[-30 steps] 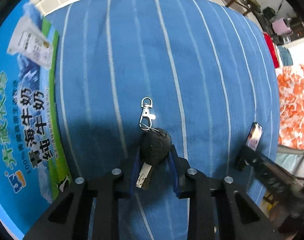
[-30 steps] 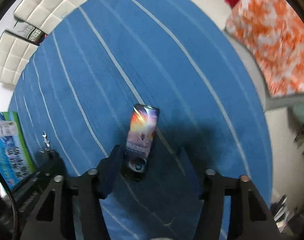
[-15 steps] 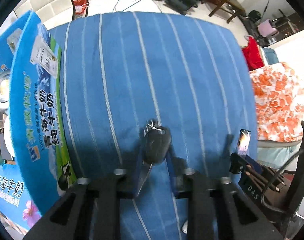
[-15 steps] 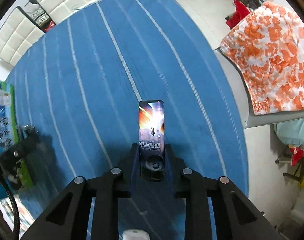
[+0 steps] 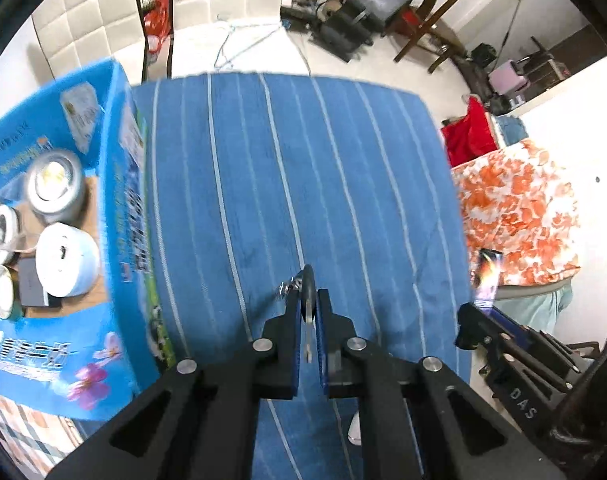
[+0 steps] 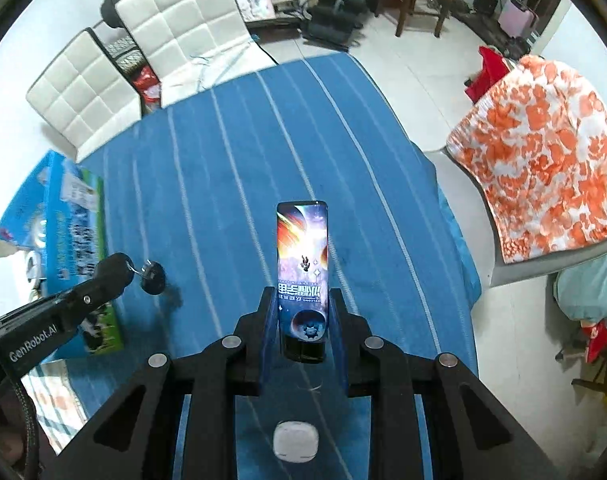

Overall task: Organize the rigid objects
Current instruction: 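Carry the car key and bottle into the blue box and release both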

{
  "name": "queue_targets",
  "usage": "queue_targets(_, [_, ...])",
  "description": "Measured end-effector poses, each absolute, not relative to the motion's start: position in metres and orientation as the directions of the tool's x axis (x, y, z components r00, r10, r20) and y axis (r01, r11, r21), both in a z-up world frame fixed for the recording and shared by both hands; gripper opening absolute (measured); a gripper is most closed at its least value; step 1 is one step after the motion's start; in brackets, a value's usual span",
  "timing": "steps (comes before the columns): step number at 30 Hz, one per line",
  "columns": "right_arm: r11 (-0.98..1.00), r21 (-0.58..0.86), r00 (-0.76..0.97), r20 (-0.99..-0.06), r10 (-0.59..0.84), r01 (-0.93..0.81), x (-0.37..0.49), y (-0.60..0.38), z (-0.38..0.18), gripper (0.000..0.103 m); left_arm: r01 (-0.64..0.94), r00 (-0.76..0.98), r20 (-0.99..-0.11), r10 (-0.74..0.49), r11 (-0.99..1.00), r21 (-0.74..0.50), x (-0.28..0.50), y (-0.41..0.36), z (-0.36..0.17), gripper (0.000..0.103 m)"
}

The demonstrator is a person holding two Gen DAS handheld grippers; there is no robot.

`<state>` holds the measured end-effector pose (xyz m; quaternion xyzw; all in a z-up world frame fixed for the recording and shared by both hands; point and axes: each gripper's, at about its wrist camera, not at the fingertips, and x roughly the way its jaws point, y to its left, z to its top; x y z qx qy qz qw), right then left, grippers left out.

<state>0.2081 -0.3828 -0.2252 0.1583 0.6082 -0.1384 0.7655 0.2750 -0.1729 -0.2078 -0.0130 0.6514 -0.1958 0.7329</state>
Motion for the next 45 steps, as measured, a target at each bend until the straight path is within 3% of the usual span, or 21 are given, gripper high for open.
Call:
queue_targets(10, [0.945, 0.146, 0.355, -0.934, 0.035, 0.292, 0.214, -0.323, -0.147, 0.026, 0.284, 0.268, -0.869, -0.416, 0.896, -0.342, 0.276, -0.116, -0.097, 0.005])
queue_targets(19, [0.973, 0.2, 0.407, -0.903, 0.138, 0.114, 0.248, -0.216, -0.108, 0.026, 0.207, 0.41, -0.829, -0.38, 0.924, -0.321, 0.278, -0.013, -0.048, 0.005])
queue_targets(30, [0.971, 0.234, 0.263, -0.941, 0.212, 0.053, 0.291, -0.113, -0.181, 0.026, 0.002, 0.361, -0.903, -0.232, 0.969, -0.248, 0.284, 0.113, -0.12, 0.005])
queue_targets(36, [0.984, 0.16, 0.174, -0.974, 0.145, 0.074, 0.312, -0.086, -0.239, 0.026, -0.063, 0.297, -0.94, -0.166, 0.979, -0.193, 0.293, 0.151, -0.172, 0.005])
queue_targets(45, [0.995, 0.052, 0.091, -0.995, 0.044, 0.088, 0.326, -0.063, -0.29, 0.027, -0.031, 0.197, -0.978, -0.073, 0.996, -0.08, 0.302, 0.155, -0.236, 0.006])
